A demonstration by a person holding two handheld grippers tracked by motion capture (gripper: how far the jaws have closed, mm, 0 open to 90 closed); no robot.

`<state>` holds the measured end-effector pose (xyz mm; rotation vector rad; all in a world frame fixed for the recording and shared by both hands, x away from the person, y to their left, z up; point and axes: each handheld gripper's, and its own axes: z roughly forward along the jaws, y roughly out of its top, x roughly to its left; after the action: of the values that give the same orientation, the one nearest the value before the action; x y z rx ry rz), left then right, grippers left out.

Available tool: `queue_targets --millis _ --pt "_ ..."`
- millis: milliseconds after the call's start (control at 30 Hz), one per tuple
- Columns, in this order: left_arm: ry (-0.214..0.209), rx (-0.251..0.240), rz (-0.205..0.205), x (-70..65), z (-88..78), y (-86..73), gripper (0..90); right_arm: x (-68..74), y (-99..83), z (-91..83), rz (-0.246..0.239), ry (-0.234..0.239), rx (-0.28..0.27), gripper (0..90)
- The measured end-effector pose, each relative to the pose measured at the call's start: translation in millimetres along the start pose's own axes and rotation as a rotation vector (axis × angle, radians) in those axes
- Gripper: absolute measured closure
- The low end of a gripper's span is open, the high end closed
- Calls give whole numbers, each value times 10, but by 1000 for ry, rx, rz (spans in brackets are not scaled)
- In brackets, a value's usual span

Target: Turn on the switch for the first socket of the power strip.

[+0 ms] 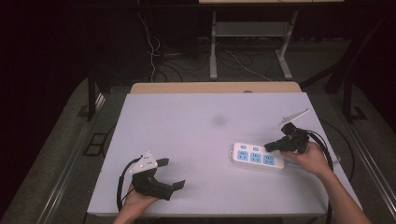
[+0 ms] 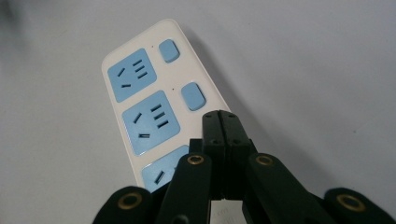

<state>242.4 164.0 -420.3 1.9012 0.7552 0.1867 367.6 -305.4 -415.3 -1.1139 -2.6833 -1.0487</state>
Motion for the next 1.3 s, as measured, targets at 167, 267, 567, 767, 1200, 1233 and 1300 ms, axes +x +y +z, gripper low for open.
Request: queue_targets --millis 167,267,567,767,1200,1233,1300 --pt "-1 0 3 -14 7 2 0 -4 -32 7 1 2 -17 900" --pt "-2 1 3 -17 6 3 0 1 -42 10 -7 -3 -21 900" --pt "-2 -6 4 -17 -6 9 0 -44 -136 20 21 29 -84 900" --pt "-2 -7 4 -17 -10 9 0 -34 -146 52 25 35 -107 900" --pt "-3 -11 5 -12 -20 8 0 -35 -153 52 30 -1 -119 900" --pt "-3 -10 4 -11 -18 8 0 -29 -146 52 25 -8 -115 900" --pt "-4 -10 5 -11 -18 10 0 -32 -150 52 28 -4 -116 900"
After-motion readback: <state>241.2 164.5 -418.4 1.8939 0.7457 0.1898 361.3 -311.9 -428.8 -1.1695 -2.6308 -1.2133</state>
